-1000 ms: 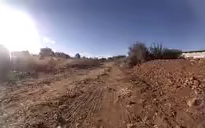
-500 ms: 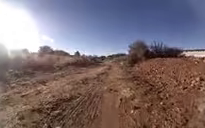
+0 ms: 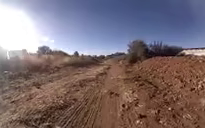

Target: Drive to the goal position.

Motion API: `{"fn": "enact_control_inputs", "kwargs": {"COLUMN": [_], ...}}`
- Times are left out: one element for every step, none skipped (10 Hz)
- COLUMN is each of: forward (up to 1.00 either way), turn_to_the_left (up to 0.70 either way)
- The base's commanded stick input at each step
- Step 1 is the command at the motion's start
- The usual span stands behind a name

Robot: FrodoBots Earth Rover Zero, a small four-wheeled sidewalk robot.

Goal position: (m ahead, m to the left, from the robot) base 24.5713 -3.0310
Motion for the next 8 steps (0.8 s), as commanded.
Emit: {"fn": "enact_control_inputs", "kwargs": {"forward": [0.50,0.50,0.50,0.50,0.50,0.50,0.50,0.50], "turn_to_the_left": [0.00,0.00,0.00,0.00,0.00,0.00,0.00,0.00]}}
